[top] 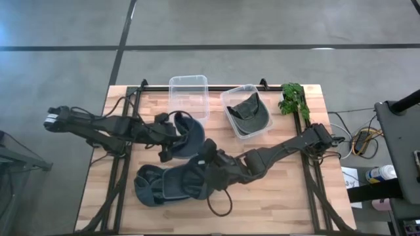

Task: Pick & Place hat
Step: Put the right blue cap into the left bin

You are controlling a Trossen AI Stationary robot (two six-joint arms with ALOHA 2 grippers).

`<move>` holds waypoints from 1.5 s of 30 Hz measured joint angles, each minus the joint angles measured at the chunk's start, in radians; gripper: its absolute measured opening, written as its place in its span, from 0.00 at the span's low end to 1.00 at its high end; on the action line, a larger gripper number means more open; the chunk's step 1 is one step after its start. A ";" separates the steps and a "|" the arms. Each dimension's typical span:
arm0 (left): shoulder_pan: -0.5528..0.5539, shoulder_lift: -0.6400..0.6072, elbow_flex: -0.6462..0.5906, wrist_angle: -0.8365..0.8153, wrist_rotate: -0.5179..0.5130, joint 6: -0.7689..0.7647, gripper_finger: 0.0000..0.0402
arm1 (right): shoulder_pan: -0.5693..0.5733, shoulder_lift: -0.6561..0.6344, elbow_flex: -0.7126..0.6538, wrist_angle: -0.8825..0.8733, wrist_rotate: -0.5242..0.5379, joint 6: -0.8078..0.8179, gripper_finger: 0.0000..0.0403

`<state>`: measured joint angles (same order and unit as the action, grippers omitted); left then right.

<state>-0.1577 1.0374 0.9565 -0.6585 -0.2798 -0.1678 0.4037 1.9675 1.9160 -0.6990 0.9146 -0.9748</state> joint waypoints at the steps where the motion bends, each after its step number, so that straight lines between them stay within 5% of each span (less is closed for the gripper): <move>1: 0.000 -0.004 0.000 -0.010 -0.029 0.008 0.00 | -0.002 0.000 0.000 0.001 0.000 -0.001 0.03; 14: 0.001 -0.108 0.077 -0.085 -0.182 0.012 0.00 | -0.017 0.000 0.001 0.003 0.007 0.034 0.03; 28: 0.000 -0.286 0.188 -0.221 -0.369 -0.027 0.00 | -0.193 0.011 0.007 0.011 0.245 0.266 0.03; 37: 0.000 -0.295 0.143 -0.524 -0.377 -0.340 0.00 | -0.295 0.141 0.083 0.044 0.238 0.242 0.03; 45: 0.000 -0.268 -0.024 -0.488 -0.392 -0.535 0.00 | -0.350 0.326 0.337 -0.210 0.165 0.378 0.03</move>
<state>-0.1574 0.7693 0.9325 -1.1468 -0.6722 -0.7024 0.0539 2.2937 2.2534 -0.9093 1.0800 -0.5972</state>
